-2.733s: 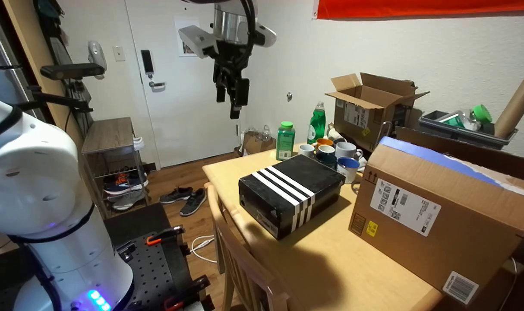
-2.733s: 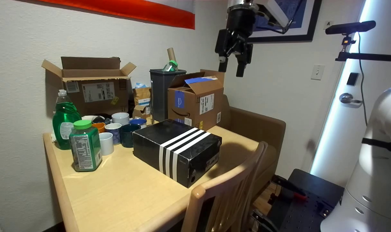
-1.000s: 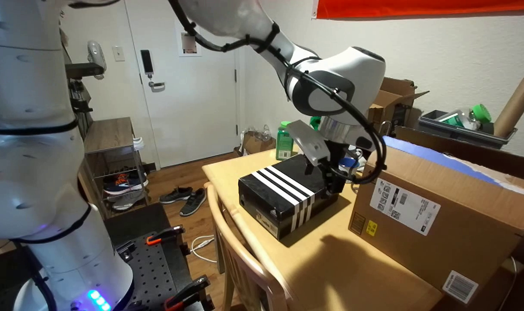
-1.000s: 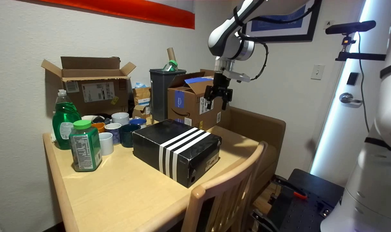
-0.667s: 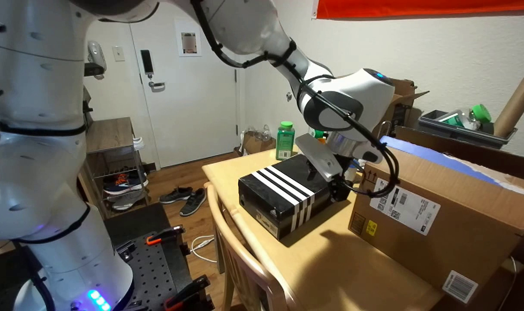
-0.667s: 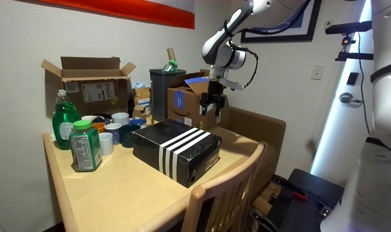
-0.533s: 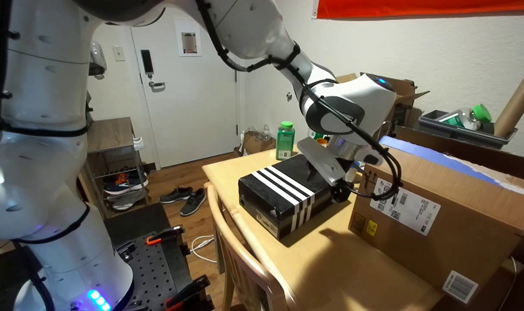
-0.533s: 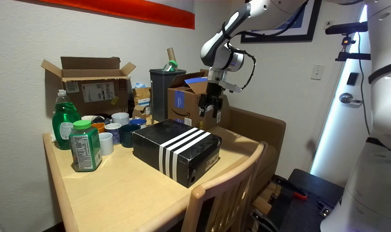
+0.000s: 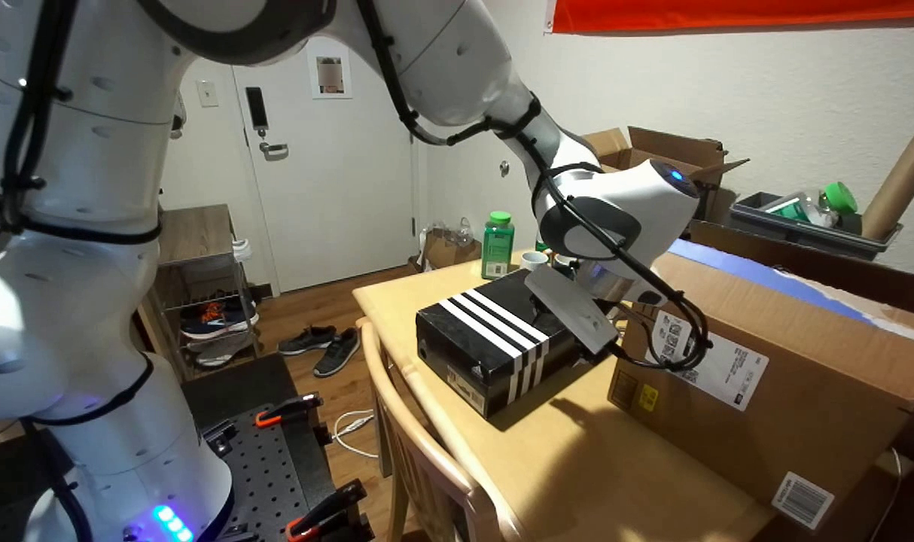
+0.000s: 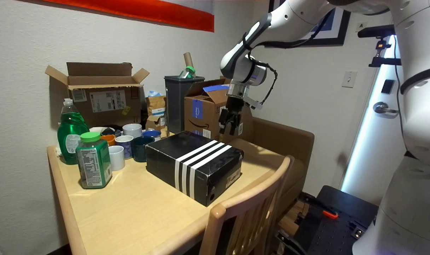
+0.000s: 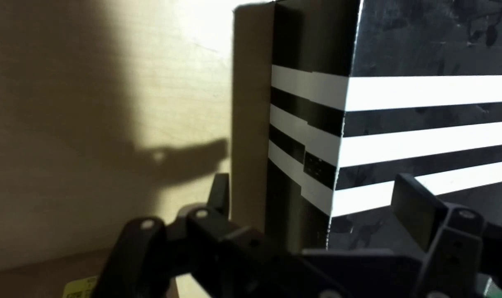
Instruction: Open the shoe box and put the right shoe on the table
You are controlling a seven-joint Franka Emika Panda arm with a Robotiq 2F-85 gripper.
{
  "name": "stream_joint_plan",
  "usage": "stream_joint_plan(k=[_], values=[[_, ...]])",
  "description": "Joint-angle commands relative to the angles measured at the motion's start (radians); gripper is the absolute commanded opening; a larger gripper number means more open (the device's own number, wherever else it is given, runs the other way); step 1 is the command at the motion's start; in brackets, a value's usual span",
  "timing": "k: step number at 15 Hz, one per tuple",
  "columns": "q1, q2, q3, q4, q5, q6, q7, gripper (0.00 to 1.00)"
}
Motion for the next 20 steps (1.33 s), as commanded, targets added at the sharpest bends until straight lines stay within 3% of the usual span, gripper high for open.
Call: stream_joint_plan(k=[1,9,20], values=[[-0.033,0.017,0.030,0.022,0.045,-0.036,-0.086,1.00],[-0.032,0.048,0.040,0.026,0.101,-0.090,-0.110,1.00],[-0.028,0.030,0.025,-0.011,0.089,-0.051,-0.089,1.00]])
